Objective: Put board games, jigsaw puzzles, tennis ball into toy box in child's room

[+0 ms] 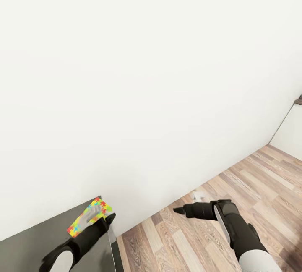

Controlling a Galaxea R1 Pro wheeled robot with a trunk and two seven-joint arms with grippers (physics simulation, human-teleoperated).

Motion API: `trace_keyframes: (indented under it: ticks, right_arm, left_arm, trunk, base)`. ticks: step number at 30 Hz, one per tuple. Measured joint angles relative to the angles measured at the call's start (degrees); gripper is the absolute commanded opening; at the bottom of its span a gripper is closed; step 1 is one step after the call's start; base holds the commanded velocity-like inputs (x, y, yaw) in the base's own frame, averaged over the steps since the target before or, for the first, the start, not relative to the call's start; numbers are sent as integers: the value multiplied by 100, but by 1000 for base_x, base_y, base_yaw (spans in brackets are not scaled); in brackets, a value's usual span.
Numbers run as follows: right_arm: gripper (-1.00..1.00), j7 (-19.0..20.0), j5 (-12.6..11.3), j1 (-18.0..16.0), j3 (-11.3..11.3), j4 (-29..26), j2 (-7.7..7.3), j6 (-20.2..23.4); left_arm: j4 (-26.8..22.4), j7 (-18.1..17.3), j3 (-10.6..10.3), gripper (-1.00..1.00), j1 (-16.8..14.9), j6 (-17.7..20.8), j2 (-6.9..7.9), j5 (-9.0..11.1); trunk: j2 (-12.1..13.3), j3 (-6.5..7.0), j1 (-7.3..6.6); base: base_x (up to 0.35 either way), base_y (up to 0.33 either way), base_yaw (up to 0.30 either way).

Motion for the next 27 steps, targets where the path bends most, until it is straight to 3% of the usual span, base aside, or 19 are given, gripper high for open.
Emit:
trace_keyframes:
  ticks: [7,19,27]
  right_arm:
    - [100,-21,-34,-35,4,56,38,-191]
    - [100,46,-103,-263,10,58,19,319]
    - [100,59,-109,-405,4,144,6,419]
  left_arm:
    - [-8,3,-287,100,3,-55,-70,1]
    - [-11,-19,-857,100,11,-240,-341,39]
    - [-12,-7,-1032,100,12,-265,-390,39]
  trunk:
    - [0,0,0]
    - [0,-34,0]
    - [0,-97,0]
  base:
    - [0,0,0]
    - [0,0,0]
    - [0,0,0]
